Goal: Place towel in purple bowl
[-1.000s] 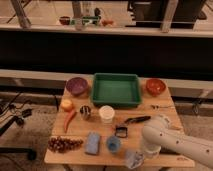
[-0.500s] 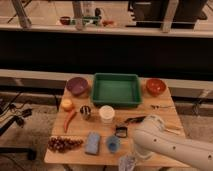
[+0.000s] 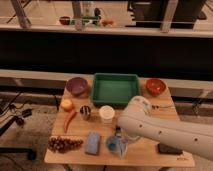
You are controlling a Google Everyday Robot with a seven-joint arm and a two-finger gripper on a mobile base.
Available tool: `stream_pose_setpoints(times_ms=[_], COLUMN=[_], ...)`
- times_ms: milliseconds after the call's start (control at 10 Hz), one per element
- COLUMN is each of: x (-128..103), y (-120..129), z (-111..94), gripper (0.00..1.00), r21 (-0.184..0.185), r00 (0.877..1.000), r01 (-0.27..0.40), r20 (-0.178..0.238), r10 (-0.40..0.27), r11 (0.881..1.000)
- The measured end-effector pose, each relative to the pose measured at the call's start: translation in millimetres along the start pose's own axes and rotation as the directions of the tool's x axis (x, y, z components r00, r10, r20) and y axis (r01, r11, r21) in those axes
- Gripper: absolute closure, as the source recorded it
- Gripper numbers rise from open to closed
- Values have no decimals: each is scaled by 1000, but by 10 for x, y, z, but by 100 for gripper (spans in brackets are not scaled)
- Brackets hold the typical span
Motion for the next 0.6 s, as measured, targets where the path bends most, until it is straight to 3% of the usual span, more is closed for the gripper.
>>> stream_pose_setpoints(times_ms=[200, 600], x=[24, 27], y=[-177, -180], z=[-189, -192], gripper=[100, 100], r21=[18, 18], r00=[998, 998], r01=[38, 39], r20=[-50, -51], r10=[-37, -38], r11=[999, 999])
